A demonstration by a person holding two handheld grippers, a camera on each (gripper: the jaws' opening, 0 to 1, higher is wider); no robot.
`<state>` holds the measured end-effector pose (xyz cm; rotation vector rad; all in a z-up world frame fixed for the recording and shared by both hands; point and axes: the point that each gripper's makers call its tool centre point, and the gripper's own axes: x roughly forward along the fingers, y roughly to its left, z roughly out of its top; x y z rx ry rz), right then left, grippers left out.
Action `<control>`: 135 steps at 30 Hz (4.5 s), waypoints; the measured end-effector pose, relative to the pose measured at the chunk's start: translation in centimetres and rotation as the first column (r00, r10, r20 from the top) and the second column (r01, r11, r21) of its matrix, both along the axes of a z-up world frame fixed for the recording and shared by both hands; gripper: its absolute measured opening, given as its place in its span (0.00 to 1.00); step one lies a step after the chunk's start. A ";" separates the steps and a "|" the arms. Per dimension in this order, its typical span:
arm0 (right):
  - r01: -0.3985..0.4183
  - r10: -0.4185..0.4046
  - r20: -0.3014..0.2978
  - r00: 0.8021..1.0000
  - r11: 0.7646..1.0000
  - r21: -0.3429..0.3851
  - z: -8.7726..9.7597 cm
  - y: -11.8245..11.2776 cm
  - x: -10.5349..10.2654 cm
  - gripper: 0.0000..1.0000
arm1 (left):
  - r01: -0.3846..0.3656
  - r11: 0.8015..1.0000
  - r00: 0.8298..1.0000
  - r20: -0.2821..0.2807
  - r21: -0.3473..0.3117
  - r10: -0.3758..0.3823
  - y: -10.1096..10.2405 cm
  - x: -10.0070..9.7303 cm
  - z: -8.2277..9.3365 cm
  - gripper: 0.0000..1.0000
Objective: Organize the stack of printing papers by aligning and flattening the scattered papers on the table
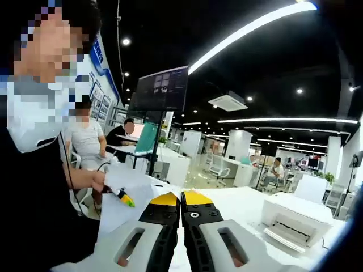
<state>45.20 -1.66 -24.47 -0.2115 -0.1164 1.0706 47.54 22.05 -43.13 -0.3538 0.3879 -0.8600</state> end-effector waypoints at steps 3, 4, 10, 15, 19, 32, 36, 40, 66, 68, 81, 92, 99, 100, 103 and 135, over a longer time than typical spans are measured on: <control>-0.004 0.004 -0.005 1.000 1.000 -0.015 0.0 -0.4 -0.7 0.00 | -0.005 1.000 1.000 -0.004 -0.007 0.005 0.0 0.1 -0.1 0.07; -0.008 0.008 -0.006 1.000 1.000 -0.015 0.1 -0.6 -0.9 0.00 | -0.005 1.000 1.000 -0.005 -0.011 0.005 -0.1 0.2 -0.1 0.07; 0.020 -0.018 0.031 0.999 0.996 -0.087 -1.1 -1.3 -1.0 0.00 | -0.001 1.000 1.000 -0.009 -0.029 0.001 -0.2 0.3 0.0 0.07; 0.010 -0.004 0.070 0.998 0.996 -0.086 -2.2 -2.2 -1.3 0.00 | -0.008 0.999 1.000 -0.021 -0.045 0.007 0.1 0.2 -0.1 0.07; -0.031 0.042 0.078 0.996 0.990 -0.139 -4.5 -1.8 -1.7 0.00 | -0.018 0.998 0.999 -0.029 -0.053 0.016 0.3 0.4 -0.2 0.07; -0.029 0.045 0.094 0.995 0.986 -0.167 -10.1 -2.8 0.6 0.00 | -0.043 0.994 0.998 -0.058 -0.096 0.038 -0.8 2.0 0.2 0.07; -0.028 0.058 0.134 0.989 0.977 -0.213 -12.3 -3.1 1.4 0.00 | -0.045 0.990 0.996 -0.087 -0.132 0.033 -1.0 2.7 -0.1 0.07; -0.039 0.074 0.145 0.987 0.972 -0.231 -14.4 -3.2 1.8 0.00 | -0.058 0.983 0.991 -0.132 -0.176 0.035 -0.9 3.2 -0.6 0.07; -0.087 0.126 0.189 0.974 0.976 -0.200 -17.7 0.7 2.4 0.00 | -0.017 0.973 0.979 -0.202 -0.231 -0.031 -2.1 3.7 -0.9 0.17; -0.101 0.139 0.187 0.973 0.975 -0.198 -17.7 1.4 2.3 0.00 | -0.013 0.973 0.979 -0.203 -0.230 -0.035 -2.2 3.7 -1.0 0.18; -0.169 0.207 0.175 0.963 0.963 -0.211 -18.0 4.0 1.9 0.00 | -0.004 0.979 0.984 -0.172 -0.206 -0.033 -2.4 3.0 -1.0 0.07; -0.166 0.191 0.097 0.977 0.961 -0.223 -19.3 3.2 2.2 0.09 | 0.005 0.985 0.995 -0.101 -0.172 -0.023 -2.5 3.3 -0.1 0.07; -0.109 0.123 0.070 0.990 0.978 -0.176 -18.8 1.1 3.0 0.09 | 0.008 0.993 0.998 -0.055 -0.119 -0.015 -2.1 3.2 0.4 0.07; -0.102 0.115 0.069 0.991 0.980 -0.170 -18.7 0.8 3.0 0.09 | 0.010 0.994 0.999 -0.049 -0.109 -0.015 -2.1 3.2 0.4 0.07; -0.084 0.094 0.066 0.993 0.986 -0.147 -18.1 0.2 3.2 0.09 | 0.011 0.997 1.000 -0.028 -0.077 -0.013 -2.3 3.1 0.7 0.07; 0.063 -0.067 -0.168 0.983 0.998 -0.028 -19.4 -0.4 6.7 0.42 | 0.127 0.990 0.935 0.327 0.058 -0.139 -2.8 0.3 5.8 0.06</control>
